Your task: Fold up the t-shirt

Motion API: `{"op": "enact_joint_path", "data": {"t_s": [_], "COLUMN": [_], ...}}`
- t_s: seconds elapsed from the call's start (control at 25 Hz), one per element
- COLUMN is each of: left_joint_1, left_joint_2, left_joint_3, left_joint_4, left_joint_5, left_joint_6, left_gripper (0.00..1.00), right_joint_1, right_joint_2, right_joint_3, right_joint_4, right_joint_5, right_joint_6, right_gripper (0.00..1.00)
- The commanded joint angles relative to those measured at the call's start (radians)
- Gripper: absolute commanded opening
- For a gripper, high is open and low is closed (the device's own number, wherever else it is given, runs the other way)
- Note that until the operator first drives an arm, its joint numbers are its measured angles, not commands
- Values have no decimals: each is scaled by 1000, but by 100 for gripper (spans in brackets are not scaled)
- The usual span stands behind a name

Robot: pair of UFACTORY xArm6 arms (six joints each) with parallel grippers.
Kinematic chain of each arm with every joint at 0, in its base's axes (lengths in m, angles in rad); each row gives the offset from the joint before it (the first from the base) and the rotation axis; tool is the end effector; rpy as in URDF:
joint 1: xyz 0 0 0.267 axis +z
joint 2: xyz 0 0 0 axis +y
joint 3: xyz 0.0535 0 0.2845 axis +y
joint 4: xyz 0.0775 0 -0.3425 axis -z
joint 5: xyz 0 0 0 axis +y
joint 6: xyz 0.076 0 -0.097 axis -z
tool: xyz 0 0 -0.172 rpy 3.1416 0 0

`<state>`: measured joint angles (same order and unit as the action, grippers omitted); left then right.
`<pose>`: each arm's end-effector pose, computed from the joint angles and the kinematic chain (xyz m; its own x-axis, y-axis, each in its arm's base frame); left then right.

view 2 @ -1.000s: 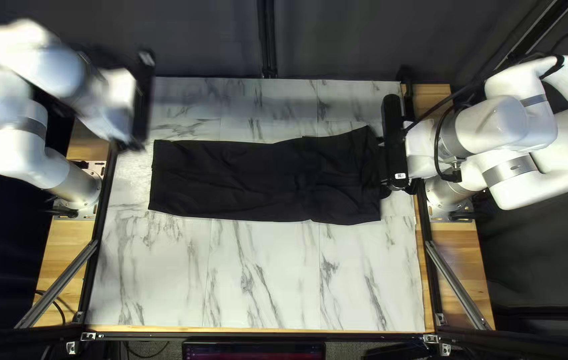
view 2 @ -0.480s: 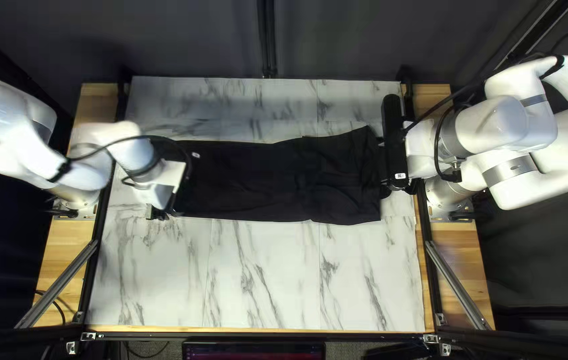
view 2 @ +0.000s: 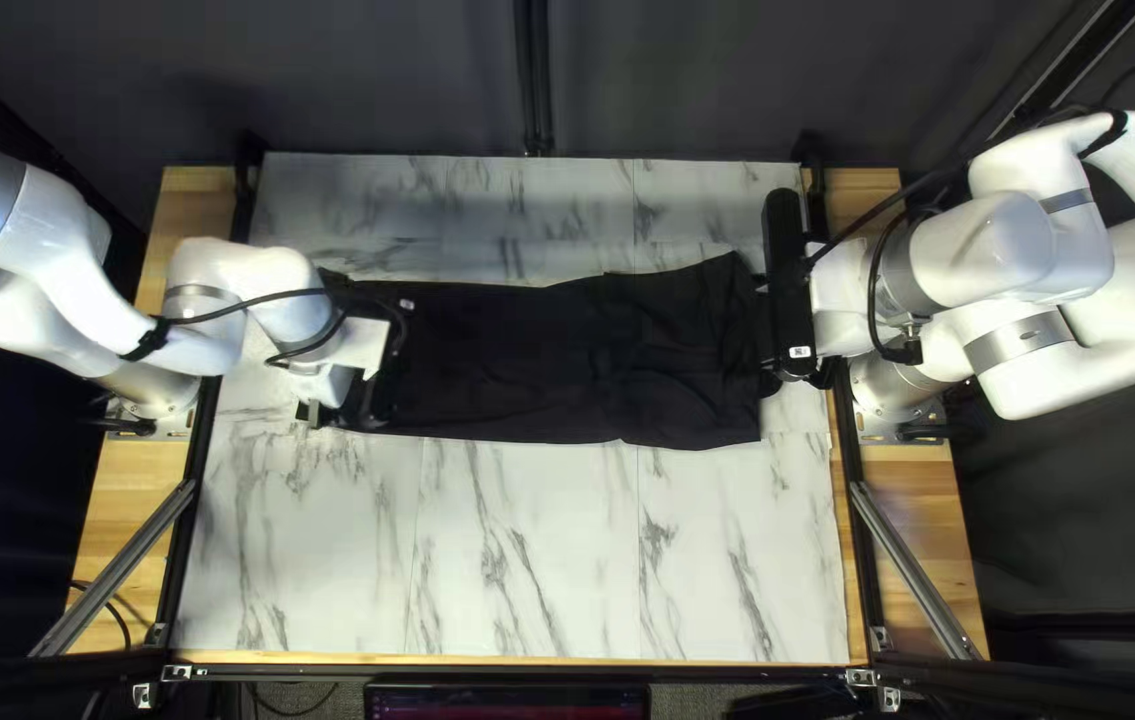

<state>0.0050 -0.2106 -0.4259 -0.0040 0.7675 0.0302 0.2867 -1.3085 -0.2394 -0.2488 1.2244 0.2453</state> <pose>0.2990 0.0010 0.0504 0.9912 -0.0224 -0.1305 -0.0217 -0.9997 0.0063 0.2470 0.0145 0.2382 0.9269 0.1124 0.3580 0.0561 -0.9848 0.1641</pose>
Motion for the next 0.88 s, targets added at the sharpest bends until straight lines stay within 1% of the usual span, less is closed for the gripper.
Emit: {"op": "enact_joint_path", "data": {"t_s": [0.04,0.24,0.44,0.88], "left_joint_1": [1,-11,12,51], "left_joint_2": [49,58,85,75], "left_joint_3": [-31,-28,2,38], "left_joint_4": [45,41,7,-32], "left_joint_5": [22,32,-7,-29], "left_joint_6": [-60,-66,6,94], "left_gripper": [100,100,100,100], "right_joint_1": [0,0,0,0], "right_joint_2": [0,0,0,0], "right_joint_3": [0,0,0,0], "right_joint_4": [0,0,0,0], "right_joint_5": [0,0,0,0], "right_joint_6": [0,0,0,0], "right_gripper": [100,100,100,100]}}
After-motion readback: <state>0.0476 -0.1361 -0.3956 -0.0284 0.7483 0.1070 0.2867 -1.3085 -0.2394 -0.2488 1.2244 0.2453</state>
